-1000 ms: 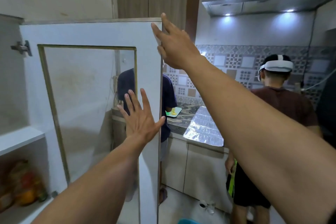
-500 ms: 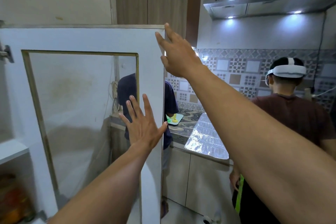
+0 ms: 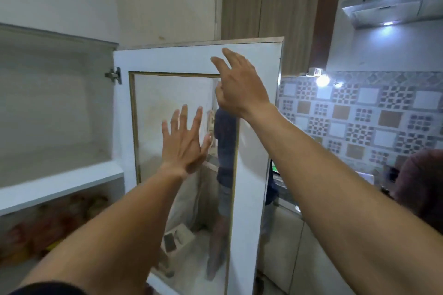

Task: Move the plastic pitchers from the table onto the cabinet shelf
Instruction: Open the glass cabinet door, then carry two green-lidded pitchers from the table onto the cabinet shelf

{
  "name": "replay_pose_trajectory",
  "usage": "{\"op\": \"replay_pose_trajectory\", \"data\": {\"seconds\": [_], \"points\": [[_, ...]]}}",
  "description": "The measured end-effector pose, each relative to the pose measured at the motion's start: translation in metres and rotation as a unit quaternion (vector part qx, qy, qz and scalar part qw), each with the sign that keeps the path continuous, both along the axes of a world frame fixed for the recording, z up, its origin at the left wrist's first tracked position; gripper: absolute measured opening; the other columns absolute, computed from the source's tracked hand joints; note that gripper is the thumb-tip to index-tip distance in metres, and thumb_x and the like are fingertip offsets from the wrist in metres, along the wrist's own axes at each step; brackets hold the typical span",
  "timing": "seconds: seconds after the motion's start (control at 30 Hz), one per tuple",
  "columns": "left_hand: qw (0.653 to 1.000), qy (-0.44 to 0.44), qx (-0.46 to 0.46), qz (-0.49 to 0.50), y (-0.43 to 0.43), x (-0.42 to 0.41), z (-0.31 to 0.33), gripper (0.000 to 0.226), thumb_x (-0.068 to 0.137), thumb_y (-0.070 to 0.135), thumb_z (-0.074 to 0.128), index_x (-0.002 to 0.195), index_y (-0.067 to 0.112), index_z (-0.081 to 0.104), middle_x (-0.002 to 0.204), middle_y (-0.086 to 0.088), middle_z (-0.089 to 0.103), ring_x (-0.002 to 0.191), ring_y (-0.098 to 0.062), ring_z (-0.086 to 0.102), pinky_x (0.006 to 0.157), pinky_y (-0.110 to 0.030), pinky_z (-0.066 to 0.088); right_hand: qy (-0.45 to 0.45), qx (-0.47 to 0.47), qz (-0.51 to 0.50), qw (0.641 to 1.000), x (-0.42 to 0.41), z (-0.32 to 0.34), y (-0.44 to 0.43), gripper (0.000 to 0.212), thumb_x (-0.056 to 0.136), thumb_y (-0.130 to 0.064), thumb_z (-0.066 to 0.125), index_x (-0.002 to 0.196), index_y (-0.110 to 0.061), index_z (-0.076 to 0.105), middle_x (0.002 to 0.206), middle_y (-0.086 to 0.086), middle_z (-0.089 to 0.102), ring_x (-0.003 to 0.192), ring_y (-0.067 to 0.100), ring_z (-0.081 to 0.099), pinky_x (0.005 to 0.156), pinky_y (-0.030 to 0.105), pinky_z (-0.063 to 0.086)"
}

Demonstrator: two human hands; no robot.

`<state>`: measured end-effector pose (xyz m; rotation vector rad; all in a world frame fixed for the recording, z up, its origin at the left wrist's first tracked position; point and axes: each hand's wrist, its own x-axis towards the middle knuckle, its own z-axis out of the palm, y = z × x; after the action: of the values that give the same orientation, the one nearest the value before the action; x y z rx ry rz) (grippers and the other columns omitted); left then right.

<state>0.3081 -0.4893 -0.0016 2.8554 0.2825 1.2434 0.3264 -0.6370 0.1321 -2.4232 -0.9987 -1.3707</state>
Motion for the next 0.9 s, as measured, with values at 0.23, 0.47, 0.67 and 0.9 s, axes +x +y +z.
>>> {"op": "replay_pose_trajectory", "data": {"seconds": [0.23,0.47,0.67,0.9], "points": [[0.994,0.007,0.022,0.109,0.117,-0.077,0.016,0.069,0.098,0.053,0.023,0.157,0.024,0.003,0.163,-0.017,0.007,0.149,-0.038,0.01,0.118,-0.058,0.011,0.095,-0.005,0.098,0.991,-0.016,-0.029,0.104,0.068,0.099,-0.031,0.044,0.159,-0.016,0.016,0.166,0.017,0.015,0.153,0.034,0.014,0.123,0.053,0.018],[0.96,0.011,0.023,0.28,0.217,-0.201,0.008,0.071,0.098,0.053,0.026,0.157,0.024,0.001,0.164,-0.017,0.004,0.15,-0.036,0.006,0.119,-0.057,0.009,0.117,-0.029,0.236,0.964,-0.078,-0.053,0.235,0.072,0.097,-0.034,0.043,0.16,-0.016,0.013,0.164,0.021,0.016,0.152,0.035,0.014,0.12,0.057,0.017],[0.917,0.025,0.023,0.397,0.274,-0.309,-0.002,0.07,0.097,0.056,0.022,0.156,0.026,-0.002,0.164,-0.016,0.005,0.15,-0.035,0.006,0.119,-0.057,0.01,0.142,-0.051,0.352,0.924,-0.159,-0.072,0.335,0.073,0.096,-0.036,0.044,0.16,-0.018,0.014,0.164,0.021,0.017,0.151,0.035,0.018,0.121,0.055,0.018],[0.865,0.026,0.006,0.501,0.335,-0.431,-0.015,0.07,0.097,0.055,0.024,0.157,0.027,0.001,0.164,-0.016,0.006,0.151,-0.033,0.006,0.119,-0.056,0.009,0.176,-0.08,0.452,0.871,-0.262,-0.096,0.438,0.072,0.097,-0.036,0.045,0.159,-0.019,0.015,0.165,0.02,0.016,0.152,0.035,0.017,0.121,0.055,0.016]]}}
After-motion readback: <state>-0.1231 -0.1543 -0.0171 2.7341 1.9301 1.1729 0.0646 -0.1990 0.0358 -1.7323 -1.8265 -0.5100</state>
